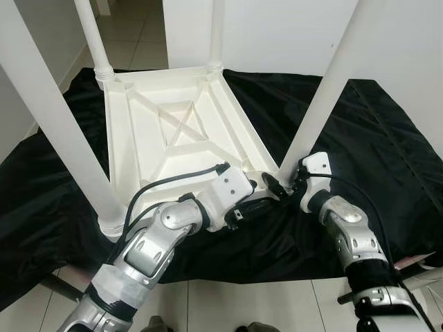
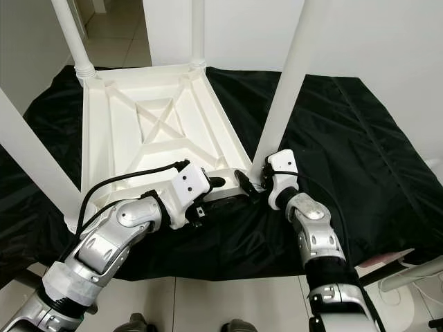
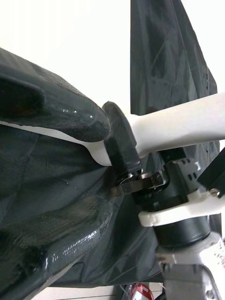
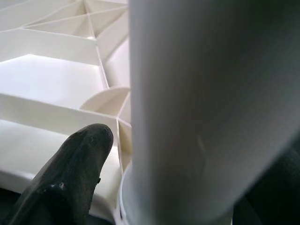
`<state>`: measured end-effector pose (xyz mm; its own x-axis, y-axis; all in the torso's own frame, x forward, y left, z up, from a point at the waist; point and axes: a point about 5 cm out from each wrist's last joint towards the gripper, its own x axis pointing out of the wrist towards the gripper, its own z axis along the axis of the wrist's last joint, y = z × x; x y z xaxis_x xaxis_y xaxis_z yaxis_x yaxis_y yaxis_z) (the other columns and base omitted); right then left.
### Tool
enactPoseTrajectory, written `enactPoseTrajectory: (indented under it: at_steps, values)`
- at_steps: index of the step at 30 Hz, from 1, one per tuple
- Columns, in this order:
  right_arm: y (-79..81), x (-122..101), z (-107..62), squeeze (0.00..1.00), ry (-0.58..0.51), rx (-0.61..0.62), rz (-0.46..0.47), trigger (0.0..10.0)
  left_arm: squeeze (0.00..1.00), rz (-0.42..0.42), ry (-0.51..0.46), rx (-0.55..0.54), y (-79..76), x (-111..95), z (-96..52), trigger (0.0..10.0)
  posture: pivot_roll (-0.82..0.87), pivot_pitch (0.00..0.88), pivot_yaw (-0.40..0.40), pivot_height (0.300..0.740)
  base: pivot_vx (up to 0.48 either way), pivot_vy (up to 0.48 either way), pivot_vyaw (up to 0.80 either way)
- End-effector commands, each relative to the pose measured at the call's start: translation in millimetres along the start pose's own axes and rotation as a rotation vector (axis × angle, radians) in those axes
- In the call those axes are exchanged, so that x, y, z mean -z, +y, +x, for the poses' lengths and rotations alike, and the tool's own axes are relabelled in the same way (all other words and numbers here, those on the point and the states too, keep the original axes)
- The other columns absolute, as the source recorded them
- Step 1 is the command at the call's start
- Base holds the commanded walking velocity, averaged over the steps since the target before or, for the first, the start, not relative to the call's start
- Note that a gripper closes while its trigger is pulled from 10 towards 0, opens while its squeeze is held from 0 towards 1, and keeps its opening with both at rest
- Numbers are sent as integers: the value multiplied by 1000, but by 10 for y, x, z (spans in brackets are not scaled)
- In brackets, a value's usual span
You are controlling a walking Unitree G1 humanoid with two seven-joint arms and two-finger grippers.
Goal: Building children table
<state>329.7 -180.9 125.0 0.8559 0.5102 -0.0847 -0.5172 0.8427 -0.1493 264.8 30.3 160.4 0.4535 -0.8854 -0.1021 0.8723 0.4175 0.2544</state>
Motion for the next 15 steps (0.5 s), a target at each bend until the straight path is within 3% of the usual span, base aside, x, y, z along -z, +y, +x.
enactPoseTrajectory:
  at_steps: [1,2,3,5,6,7,9,15]
  values:
    - [-12,-8,19,0,8,-22,-29,10000,0,18,12,15,-6,-2,-2,10000,-28,0,-35,740,0,0,0]
    - [-44,-34,46,0,11,-30,-45,5529,0,20,11,15,-2,-6,0,10000,-25,0,-36,740,0,0,0]
    - [-74,-55,71,0,14,-32,-55,3922,0,24,11,14,2,-9,2,10000,-25,0,-36,740,0,0,0]
    - [-93,-70,87,0,16,-33,-61,3922,0,26,11,14,4,-11,2,10000,-25,0,-36,740,0,0,0]
    - [-109,-84,103,0,15,-39,-65,2392,0,28,11,12,11,-12,2,10000,-15,0,-39,740,0,0,0]
    - [-109,-84,103,0,15,-39,-65,2392,0,28,11,12,11,-12,2,10000,-15,0,-39,740,0,0,0]
    - [-126,-96,120,0,12,-56,-77,0,0,29,10,8,21,-16,1,10000,-15,0,-39,740,0,0,0]
    - [-133,-61,118,0,21,-86,-81,0,0,30,12,3,19,-14,-6,10000,-9,0,-40,740,0,0,0]
